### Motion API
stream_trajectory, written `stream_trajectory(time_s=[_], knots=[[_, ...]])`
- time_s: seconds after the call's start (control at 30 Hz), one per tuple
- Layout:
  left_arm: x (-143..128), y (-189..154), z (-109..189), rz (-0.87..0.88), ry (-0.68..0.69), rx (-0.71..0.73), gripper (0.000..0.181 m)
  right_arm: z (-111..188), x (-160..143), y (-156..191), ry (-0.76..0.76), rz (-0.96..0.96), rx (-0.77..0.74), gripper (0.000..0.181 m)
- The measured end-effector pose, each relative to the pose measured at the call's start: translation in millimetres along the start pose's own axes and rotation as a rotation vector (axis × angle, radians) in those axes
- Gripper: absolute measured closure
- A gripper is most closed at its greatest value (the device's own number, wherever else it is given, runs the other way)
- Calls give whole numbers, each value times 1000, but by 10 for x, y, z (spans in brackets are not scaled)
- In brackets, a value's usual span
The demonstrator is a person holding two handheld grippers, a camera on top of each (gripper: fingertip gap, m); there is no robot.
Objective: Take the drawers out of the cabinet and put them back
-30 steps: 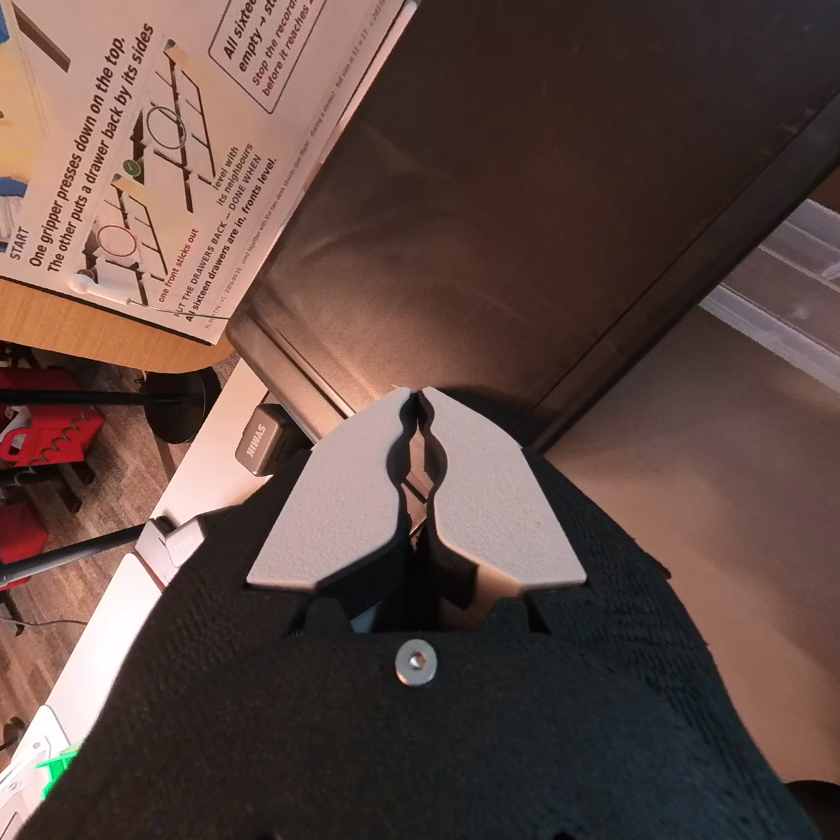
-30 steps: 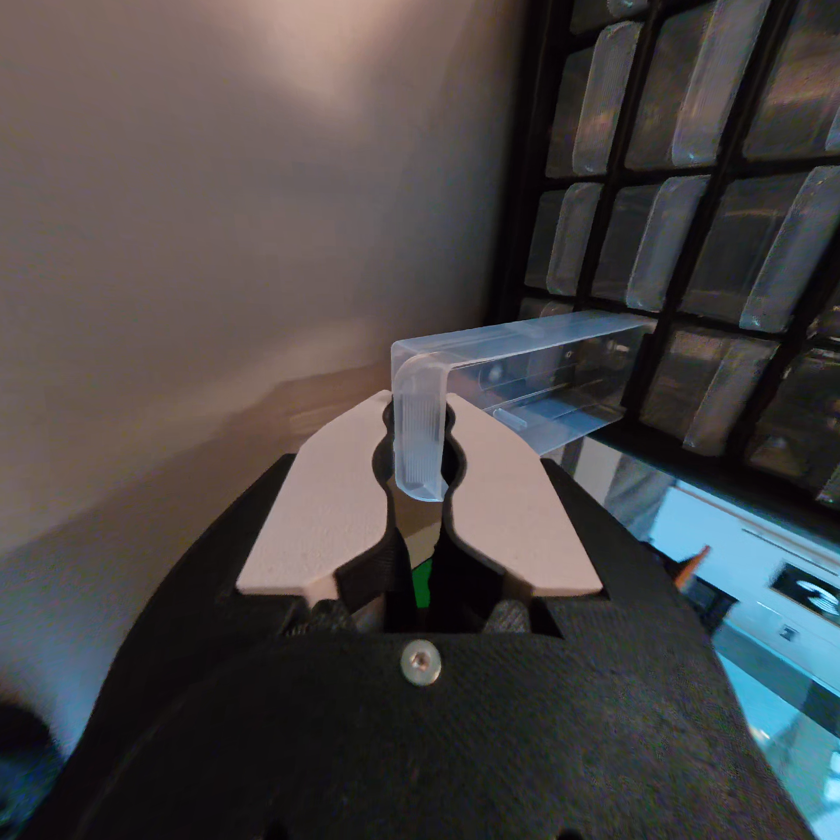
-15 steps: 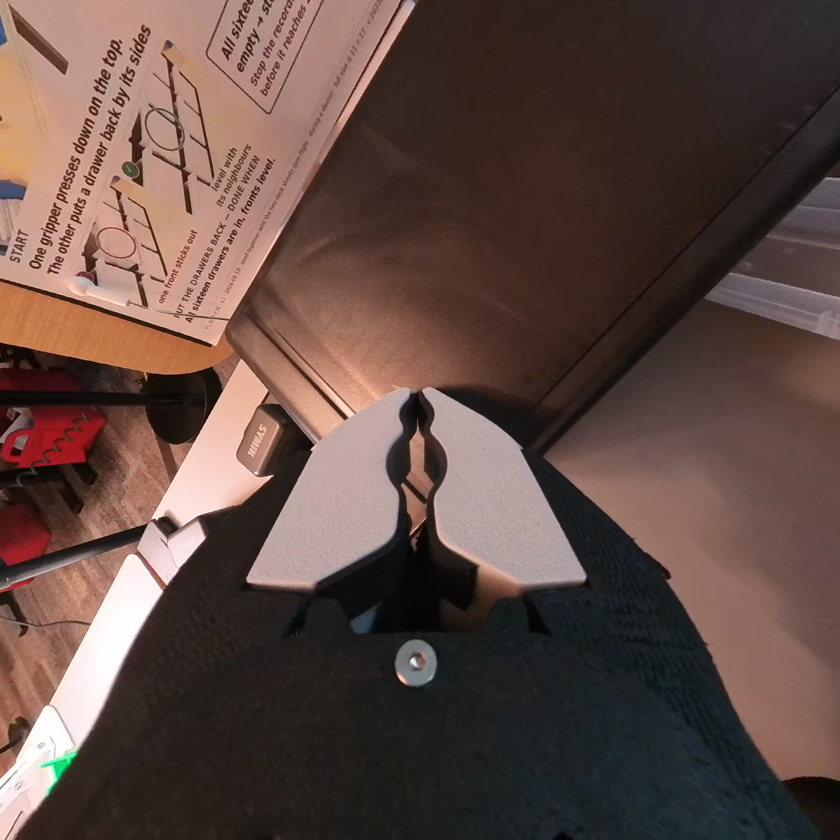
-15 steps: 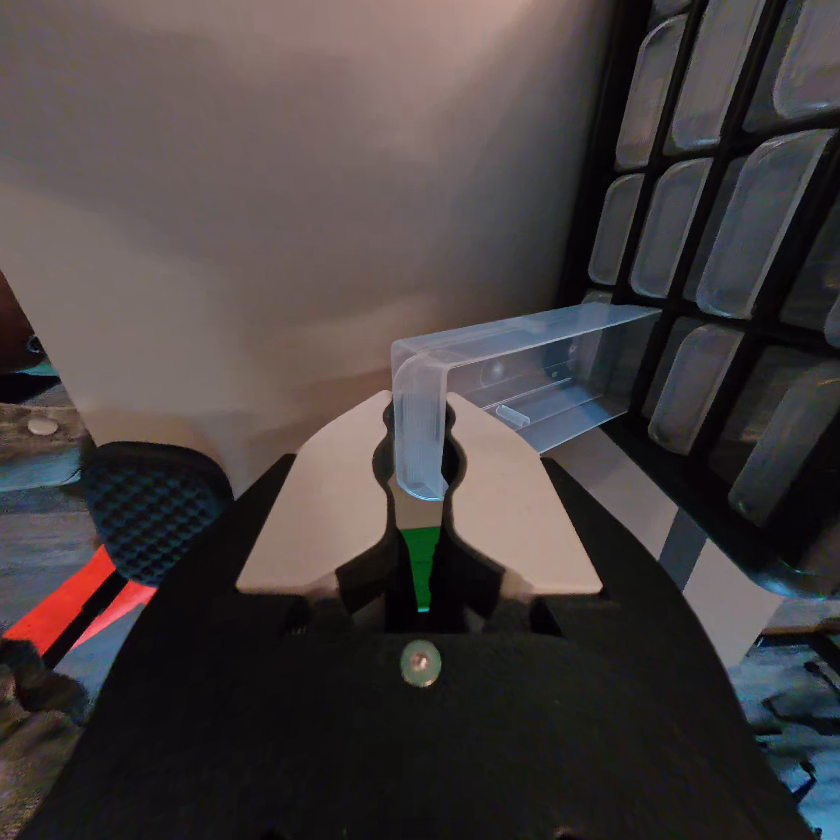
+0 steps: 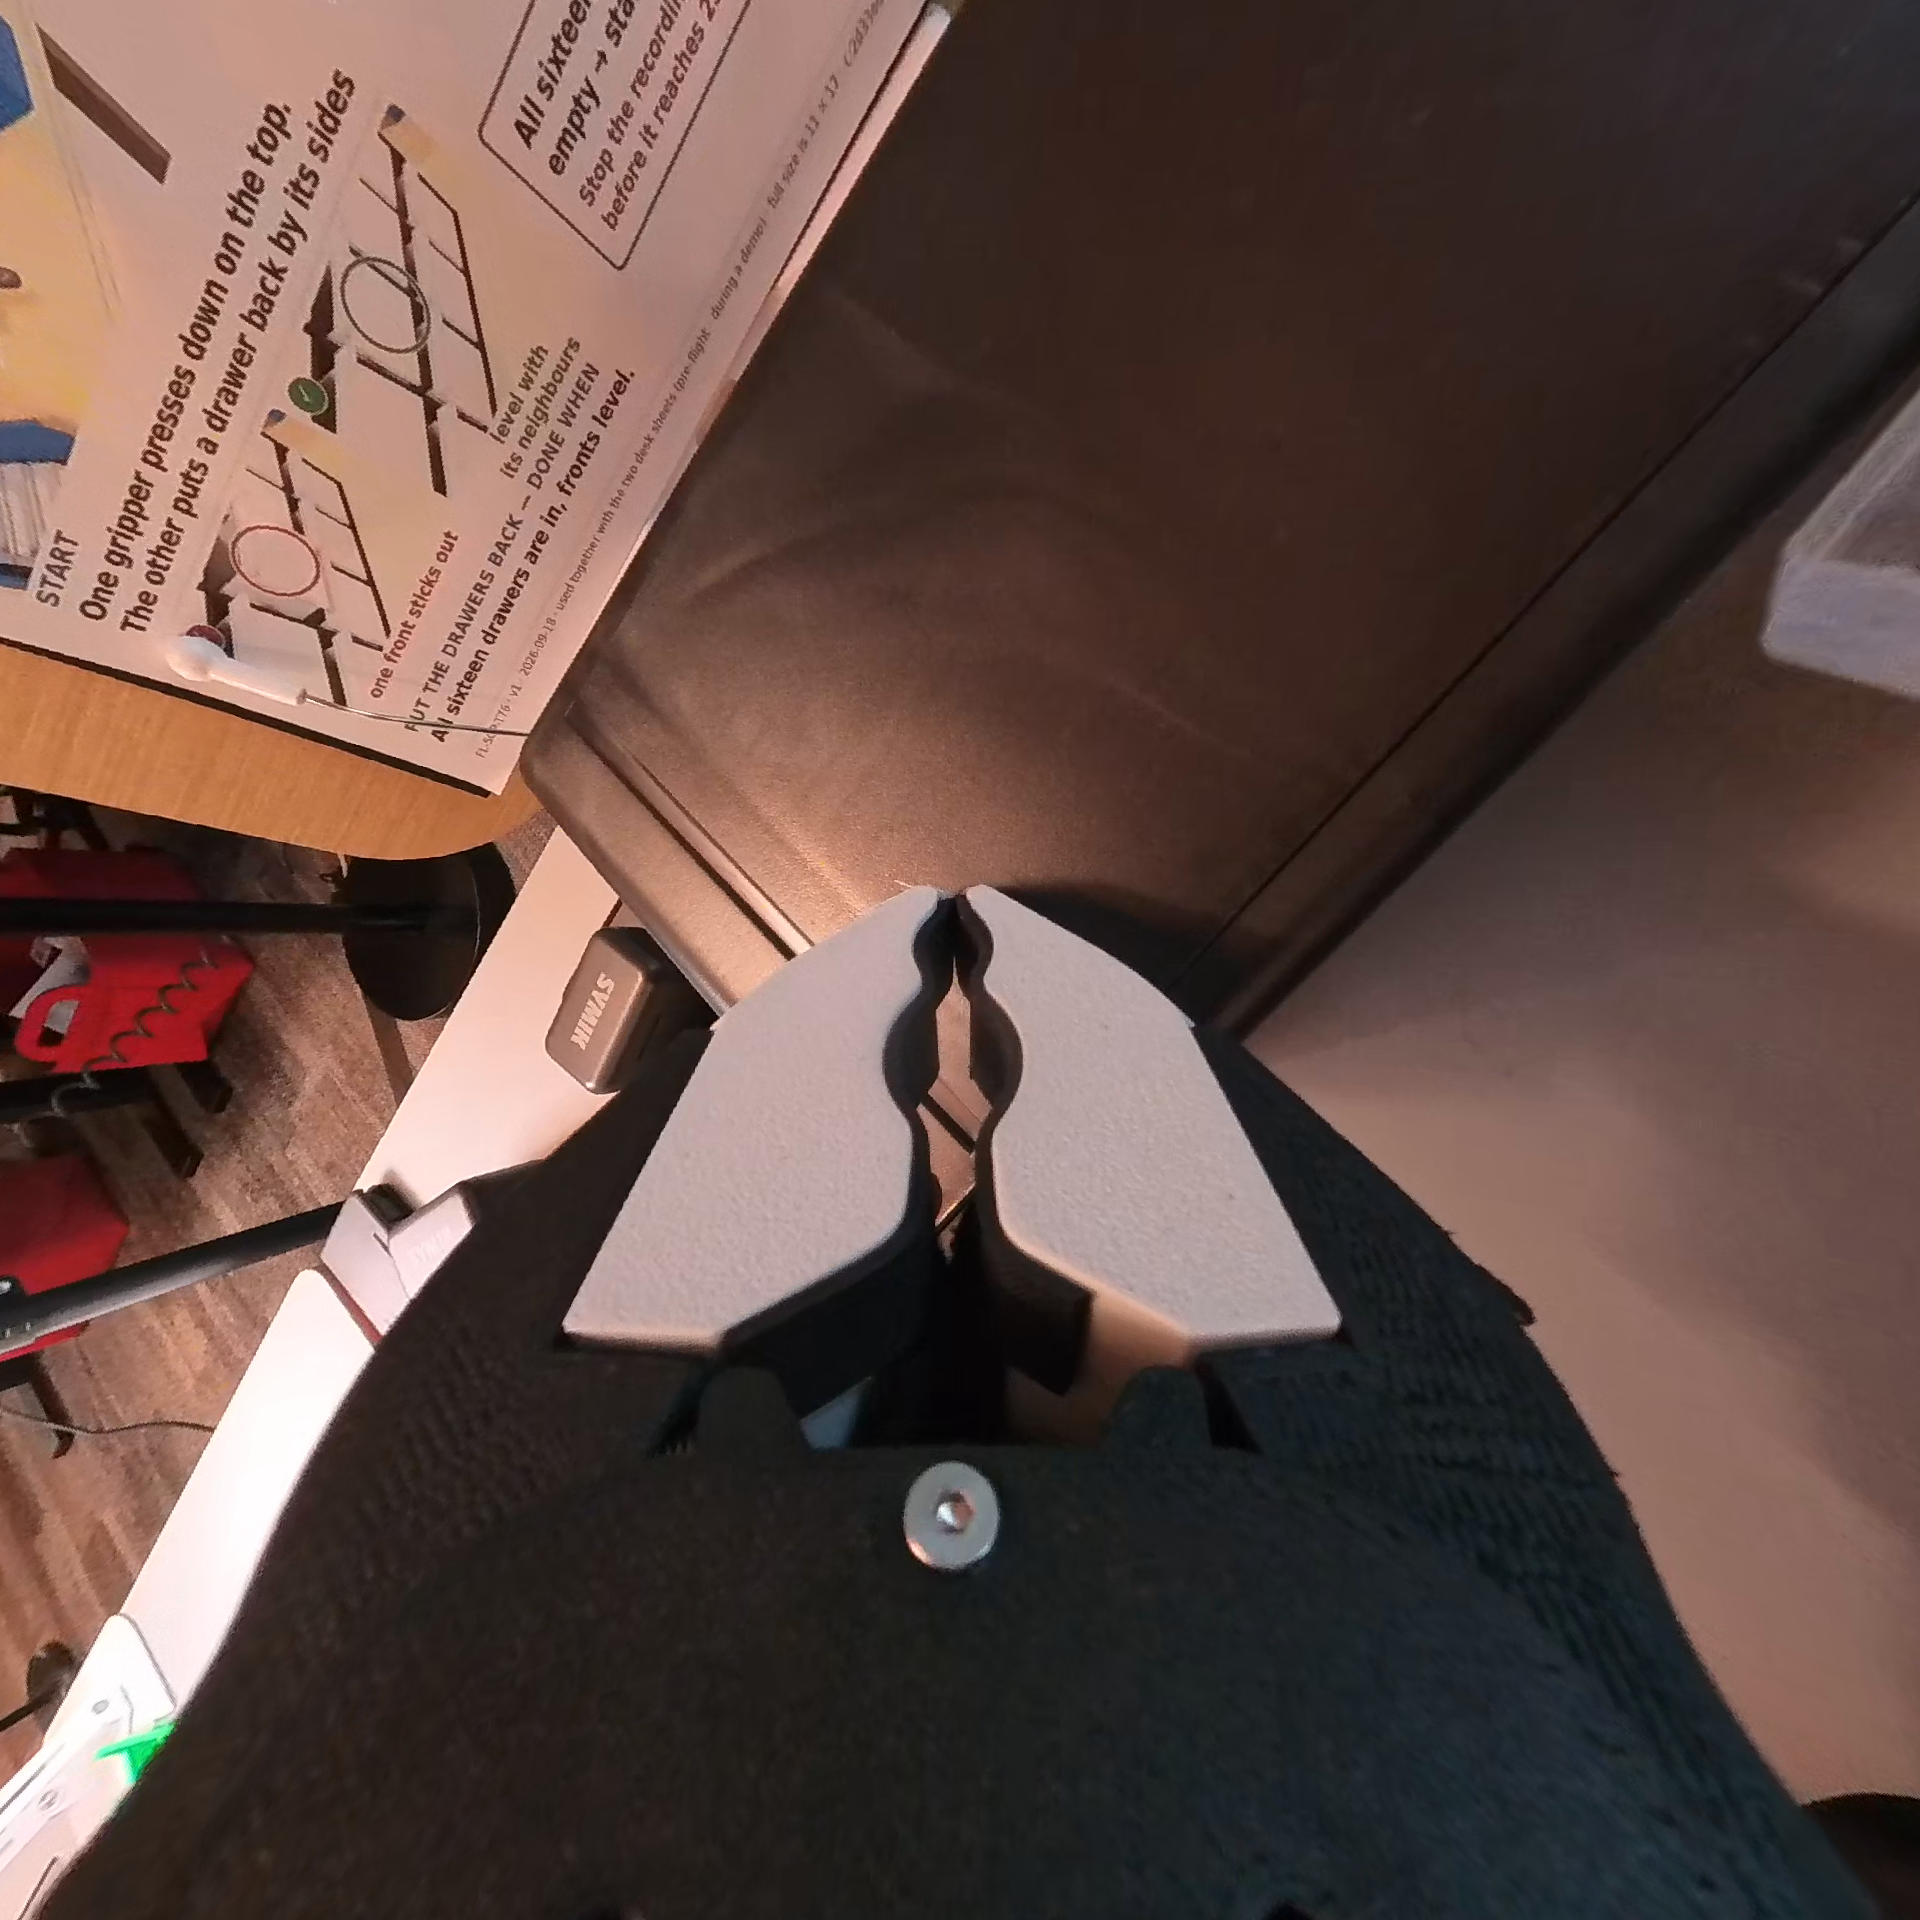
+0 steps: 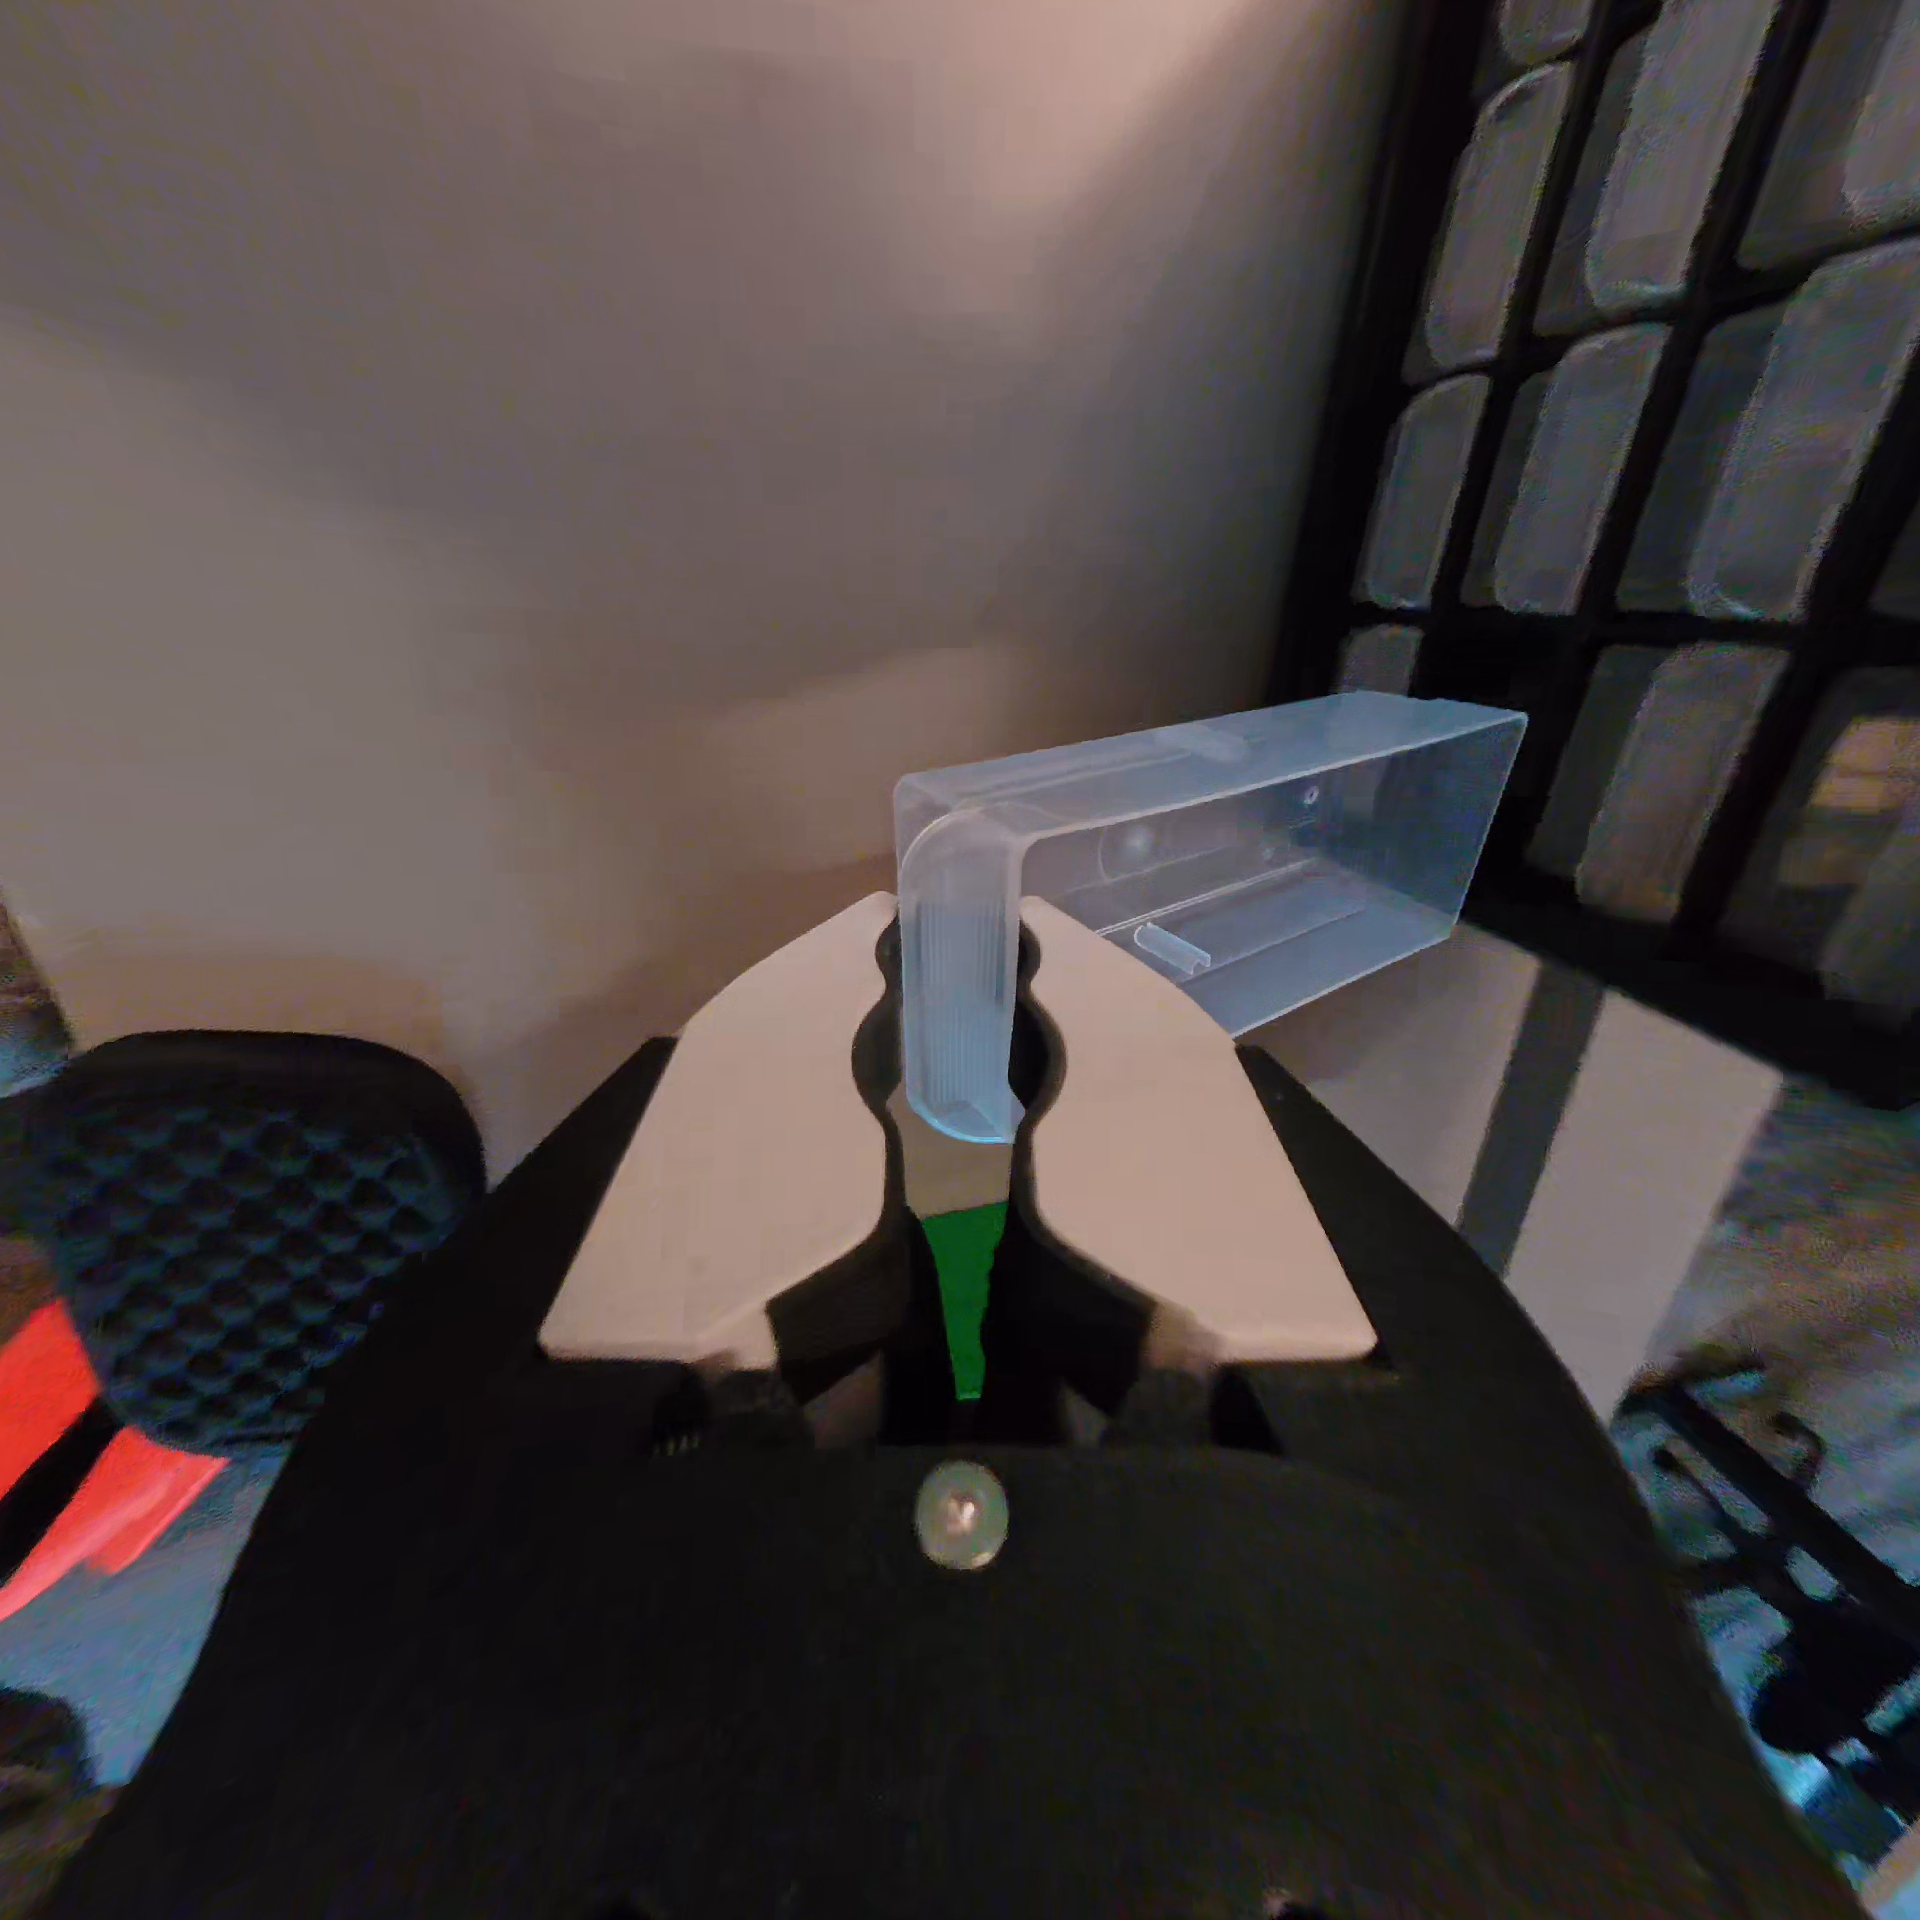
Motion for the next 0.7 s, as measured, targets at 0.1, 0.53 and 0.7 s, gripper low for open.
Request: stream_trajectory(time_s=[0.1,0.53,0.7], knots=[[-1,-1,1,1,-2,2,181,195,-172,191,-27,42,-118,165],[10,-16,-1,-15,12,15,181,981,-1406,401,8,-418,-349,164],[4,-17,1,-16,3,16,181,826,-1921,121,51,-735,-448,164]])
Point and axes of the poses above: each gripper's, where its closed fingertips meet, z back along the fingers, x out of its top, y = z × x across the jaws, the point moved 8 cm from there along z, back along the fingers, and after that the axes turned 14 degrees about -y, right-handed, at the moved point
